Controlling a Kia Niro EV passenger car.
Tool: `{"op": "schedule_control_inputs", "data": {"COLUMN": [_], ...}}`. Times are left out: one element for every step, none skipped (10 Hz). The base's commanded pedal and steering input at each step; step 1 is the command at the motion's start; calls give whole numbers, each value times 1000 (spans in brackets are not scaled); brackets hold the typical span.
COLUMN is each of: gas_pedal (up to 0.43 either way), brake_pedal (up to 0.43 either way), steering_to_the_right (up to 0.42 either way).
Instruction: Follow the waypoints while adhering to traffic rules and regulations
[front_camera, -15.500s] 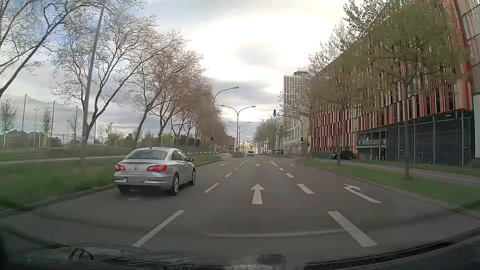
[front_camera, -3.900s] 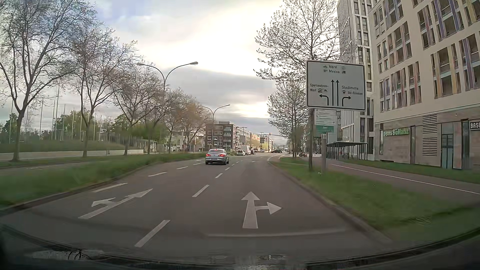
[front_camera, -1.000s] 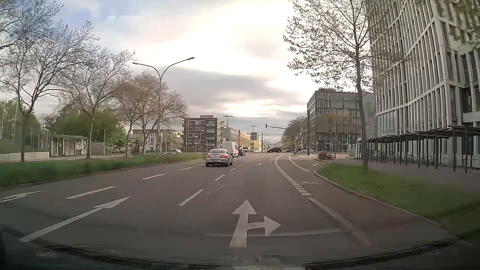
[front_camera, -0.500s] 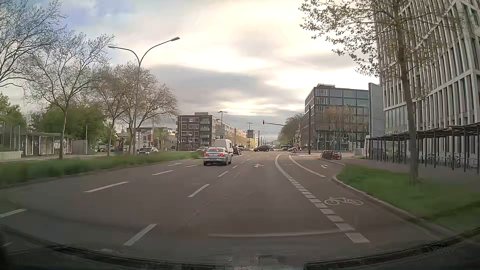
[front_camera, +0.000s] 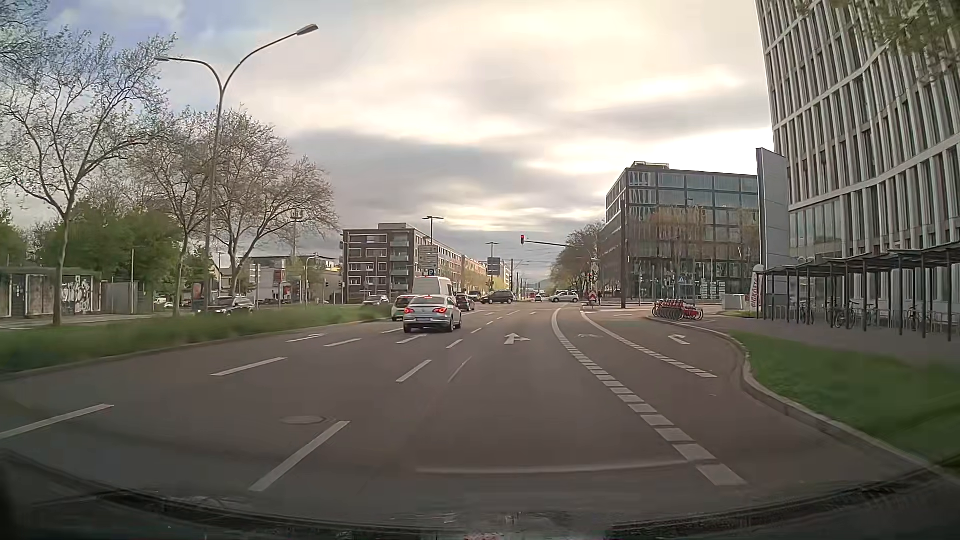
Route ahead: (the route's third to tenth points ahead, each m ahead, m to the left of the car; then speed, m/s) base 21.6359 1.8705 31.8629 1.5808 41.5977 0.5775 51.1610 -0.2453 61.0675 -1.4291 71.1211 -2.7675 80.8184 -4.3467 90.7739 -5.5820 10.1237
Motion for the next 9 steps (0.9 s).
{"op": "schedule_control_inputs", "data": {"gas_pedal": [8,8,8,8,8,8,8,8,8], "brake_pedal": [0,0,0,0,0,0,0,0,0], "steering_to_the_right": [12,12,12,12,12,12,12,12,12]}}
